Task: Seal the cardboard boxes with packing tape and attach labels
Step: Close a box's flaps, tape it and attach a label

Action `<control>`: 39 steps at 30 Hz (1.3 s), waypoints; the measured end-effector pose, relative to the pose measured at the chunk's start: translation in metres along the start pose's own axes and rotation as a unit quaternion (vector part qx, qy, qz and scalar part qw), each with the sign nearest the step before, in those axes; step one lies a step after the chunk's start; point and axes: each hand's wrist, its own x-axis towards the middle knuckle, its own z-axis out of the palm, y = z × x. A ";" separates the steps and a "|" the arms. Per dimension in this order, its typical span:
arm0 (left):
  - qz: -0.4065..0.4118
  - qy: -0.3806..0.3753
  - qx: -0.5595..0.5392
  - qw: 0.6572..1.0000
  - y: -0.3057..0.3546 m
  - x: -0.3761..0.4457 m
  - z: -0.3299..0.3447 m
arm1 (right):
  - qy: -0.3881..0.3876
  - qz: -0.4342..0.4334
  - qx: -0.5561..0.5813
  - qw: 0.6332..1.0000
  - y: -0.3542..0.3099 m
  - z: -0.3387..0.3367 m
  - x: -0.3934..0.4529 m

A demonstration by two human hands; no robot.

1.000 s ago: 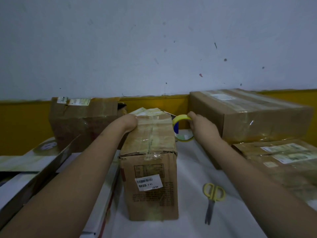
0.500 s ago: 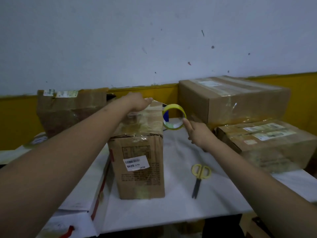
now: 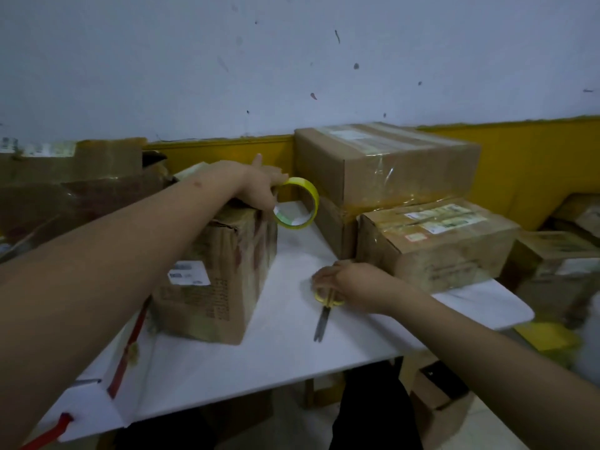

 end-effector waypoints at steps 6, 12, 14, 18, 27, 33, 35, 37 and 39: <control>0.080 0.046 0.030 0.995 0.005 0.004 0.003 | 0.000 -0.024 -0.039 0.999 -0.004 -0.009 -0.006; 0.027 0.095 -0.020 0.995 -0.014 0.001 0.010 | -0.045 0.049 -0.007 0.998 -0.010 -0.046 -0.018; -0.073 0.057 -0.064 0.994 -0.023 0.002 0.011 | -0.019 0.051 0.010 0.998 -0.009 -0.068 -0.027; -0.153 -0.013 -0.143 0.978 -0.046 -0.004 0.002 | 0.040 0.062 0.031 0.997 0.007 -0.122 -0.037; -0.054 -0.035 -0.168 0.984 -0.055 -0.006 -0.012 | 0.256 0.133 0.286 0.914 0.055 -0.159 0.011; 0.073 -0.032 -0.135 0.988 -0.045 -0.005 -0.014 | 0.270 0.136 0.337 0.892 0.059 -0.161 0.071; 0.081 -0.044 -0.132 0.987 -0.041 -0.009 -0.017 | 0.269 0.133 0.360 0.884 0.053 -0.159 0.088; 0.083 -0.022 -0.123 0.989 -0.036 -0.016 -0.018 | 0.263 0.138 0.389 0.872 0.045 -0.155 0.103; 0.065 0.042 -0.112 0.991 -0.029 -0.025 -0.014 | 0.259 0.143 0.396 0.869 0.040 -0.148 0.116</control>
